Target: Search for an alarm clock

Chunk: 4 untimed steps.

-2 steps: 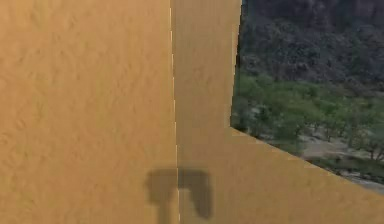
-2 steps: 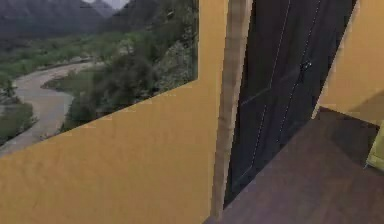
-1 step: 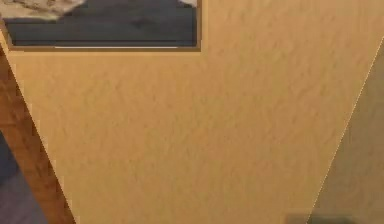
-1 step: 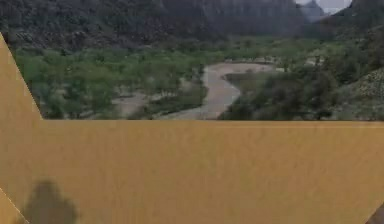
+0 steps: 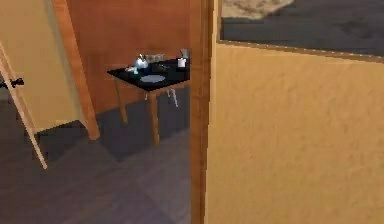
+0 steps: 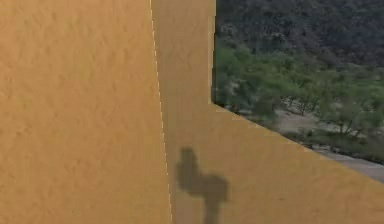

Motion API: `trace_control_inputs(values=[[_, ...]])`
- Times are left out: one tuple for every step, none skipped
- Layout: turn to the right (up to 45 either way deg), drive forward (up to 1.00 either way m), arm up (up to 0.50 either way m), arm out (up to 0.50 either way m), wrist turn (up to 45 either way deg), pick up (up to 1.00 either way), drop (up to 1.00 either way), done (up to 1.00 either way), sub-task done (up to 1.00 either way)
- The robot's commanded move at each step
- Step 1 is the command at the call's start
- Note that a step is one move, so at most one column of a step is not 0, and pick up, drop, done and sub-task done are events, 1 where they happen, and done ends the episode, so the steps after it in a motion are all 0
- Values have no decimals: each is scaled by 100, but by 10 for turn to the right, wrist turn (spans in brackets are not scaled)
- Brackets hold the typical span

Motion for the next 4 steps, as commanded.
trace_control_inputs(values=[[-420, 0, 0, 0, 0, 0, 0, 0, 0], [0, 10, 0, 0, 0, 0, 0, 0, 0], [-60, 0, 0, 0, 0, 0, 0, 0, 0], [0, 100, 0, 0, 0, 0, 0, 0, 0]])
